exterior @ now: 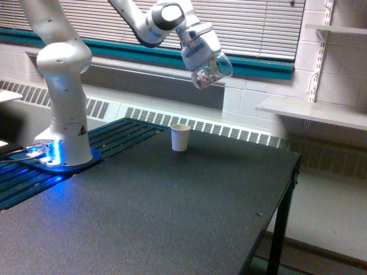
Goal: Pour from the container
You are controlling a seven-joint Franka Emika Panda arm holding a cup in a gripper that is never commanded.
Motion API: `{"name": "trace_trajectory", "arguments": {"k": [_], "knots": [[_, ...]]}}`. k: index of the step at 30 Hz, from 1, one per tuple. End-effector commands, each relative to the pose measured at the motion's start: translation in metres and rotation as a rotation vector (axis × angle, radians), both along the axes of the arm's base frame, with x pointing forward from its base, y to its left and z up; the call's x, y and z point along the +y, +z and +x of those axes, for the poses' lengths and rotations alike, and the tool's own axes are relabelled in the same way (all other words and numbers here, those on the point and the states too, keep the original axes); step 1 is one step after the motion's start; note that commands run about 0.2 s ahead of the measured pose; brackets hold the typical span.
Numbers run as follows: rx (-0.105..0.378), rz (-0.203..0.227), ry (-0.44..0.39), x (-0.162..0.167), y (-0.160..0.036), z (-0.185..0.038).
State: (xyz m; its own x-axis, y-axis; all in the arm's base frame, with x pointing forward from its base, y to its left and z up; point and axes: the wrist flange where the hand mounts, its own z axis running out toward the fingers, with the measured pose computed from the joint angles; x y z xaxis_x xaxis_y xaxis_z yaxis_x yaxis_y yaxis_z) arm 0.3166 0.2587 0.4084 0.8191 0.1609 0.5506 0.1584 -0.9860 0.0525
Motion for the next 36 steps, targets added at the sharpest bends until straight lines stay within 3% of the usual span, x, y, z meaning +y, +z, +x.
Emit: {"name": "trace_trajectory", "arguments": {"k": [1,15,30,36], "knots": [[0.005,-0.030,0.000,-0.023,-0.007,-0.005],[0.067,-0.086,-0.013,-0.048,-0.050,-0.025],[0.057,-0.113,0.075,-0.008,-0.047,-0.029],[0.047,-0.142,0.099,0.001,-0.049,-0.043]]}}
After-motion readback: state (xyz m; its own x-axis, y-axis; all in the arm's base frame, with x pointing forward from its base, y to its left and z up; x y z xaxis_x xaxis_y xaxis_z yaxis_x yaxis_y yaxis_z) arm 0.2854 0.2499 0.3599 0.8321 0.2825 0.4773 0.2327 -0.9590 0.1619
